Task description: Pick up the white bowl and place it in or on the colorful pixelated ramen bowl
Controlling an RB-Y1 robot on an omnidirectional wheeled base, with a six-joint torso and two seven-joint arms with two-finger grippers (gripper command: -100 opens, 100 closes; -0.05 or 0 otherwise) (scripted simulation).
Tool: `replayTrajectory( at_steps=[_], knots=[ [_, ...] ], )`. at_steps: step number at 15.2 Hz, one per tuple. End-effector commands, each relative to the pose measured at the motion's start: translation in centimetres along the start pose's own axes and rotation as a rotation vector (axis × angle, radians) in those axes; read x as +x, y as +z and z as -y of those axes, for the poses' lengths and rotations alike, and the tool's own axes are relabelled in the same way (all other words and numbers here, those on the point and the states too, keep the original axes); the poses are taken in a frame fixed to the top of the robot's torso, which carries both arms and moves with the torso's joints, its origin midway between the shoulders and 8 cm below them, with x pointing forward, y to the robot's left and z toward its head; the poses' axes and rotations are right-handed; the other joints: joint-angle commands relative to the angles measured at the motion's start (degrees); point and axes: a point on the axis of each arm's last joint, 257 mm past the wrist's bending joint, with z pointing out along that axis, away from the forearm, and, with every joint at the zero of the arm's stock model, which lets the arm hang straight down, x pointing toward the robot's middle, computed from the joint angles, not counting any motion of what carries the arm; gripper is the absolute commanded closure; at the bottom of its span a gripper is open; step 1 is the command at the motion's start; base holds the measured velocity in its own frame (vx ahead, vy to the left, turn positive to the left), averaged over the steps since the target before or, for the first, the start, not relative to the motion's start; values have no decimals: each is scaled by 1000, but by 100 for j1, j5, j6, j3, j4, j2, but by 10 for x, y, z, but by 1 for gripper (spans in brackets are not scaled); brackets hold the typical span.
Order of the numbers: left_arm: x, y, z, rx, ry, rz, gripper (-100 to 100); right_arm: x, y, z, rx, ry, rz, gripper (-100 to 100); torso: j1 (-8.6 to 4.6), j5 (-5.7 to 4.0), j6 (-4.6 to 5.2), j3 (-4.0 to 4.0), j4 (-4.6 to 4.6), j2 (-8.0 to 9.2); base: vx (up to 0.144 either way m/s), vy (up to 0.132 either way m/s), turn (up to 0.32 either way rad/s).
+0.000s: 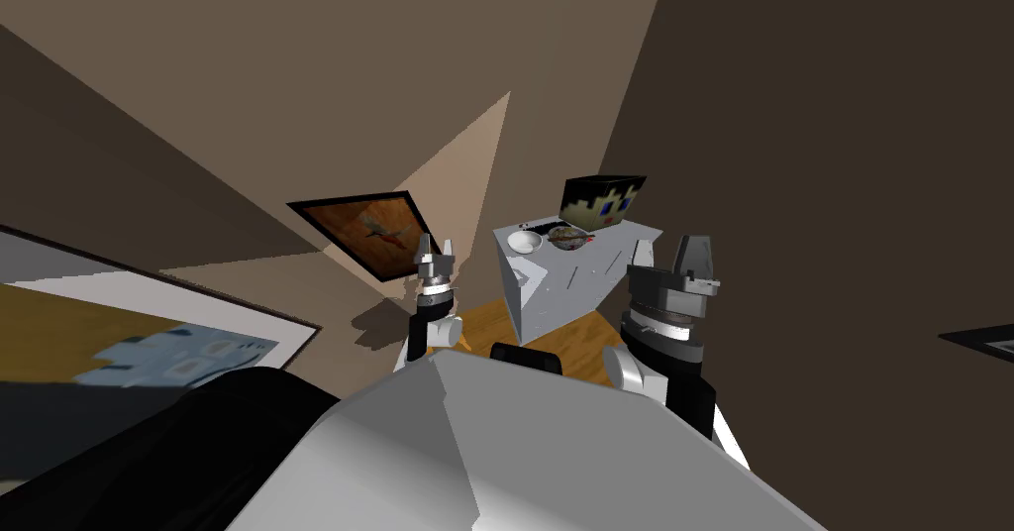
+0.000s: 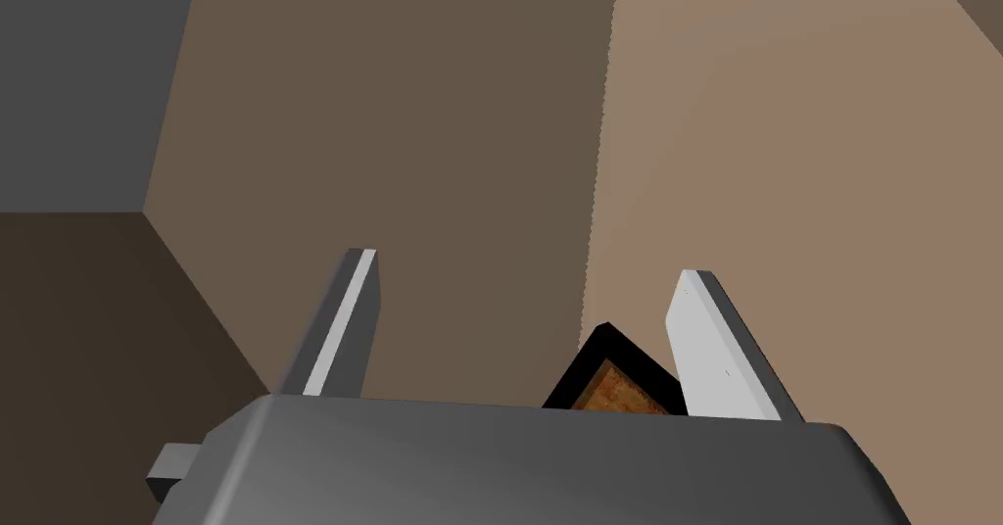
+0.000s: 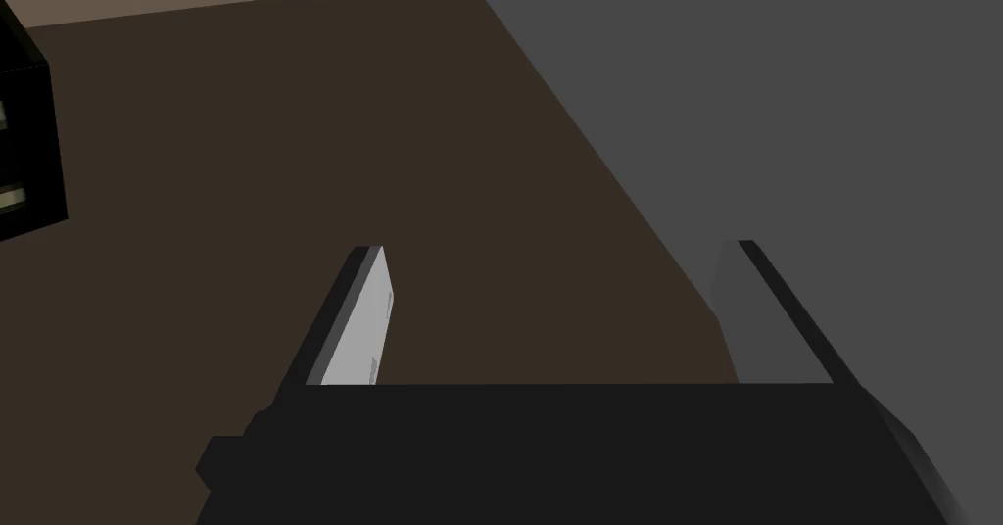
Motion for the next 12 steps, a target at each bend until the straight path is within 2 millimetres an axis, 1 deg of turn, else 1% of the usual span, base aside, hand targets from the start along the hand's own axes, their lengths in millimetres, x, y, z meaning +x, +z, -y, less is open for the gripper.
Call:
replayTrajectory(
  at_steps=[1, 2, 3, 5, 6, 7, 12],
  knots=[
    [4, 1, -5, -20, 11, -34, -100, 0, 0, 0, 0, 0, 0, 0, 0, 0, 0, 0, 0, 0, 0, -6, -8],
    [6, 2, -9, -37, 17, -54, -100, 0, 0, 0, 0, 0, 0, 0, -1, 0, 0, 0, 0, 0, -2, -17, -19],
    [6, 2, -10, -38, 19, -57, -100, 0, 0, 0, 0, 0, 0, 0, -3, -1, 1, 0, 0, 0, -2, -20, -14],
    [9, 6, -23, -86, 33, -97, -100, 0, 0, 0, 0, 0, 0, 0, -7, -2, 1, 0, 0, 0, -1, -30, -22],
    [9, 6, -23, -87, 35, -102, -100, 0, 0, 0, 0, 0, 0, 0, -10, -2, 1, 0, 0, 0, -1, -34, -18],
    [10, 8, -31, -118, 44, -123, -100, 0, 0, 0, 0, 0, 0, 0, -12, -3, 1, 0, 0, 0, -3, -37, -19],
    [11, 15, -55, -204, 74, -177, -100, 0, 0, 0, 0, 0, 0, 0, -20, -4, 1, -1, 0, -2, -1, -51, -27]
  ],
)
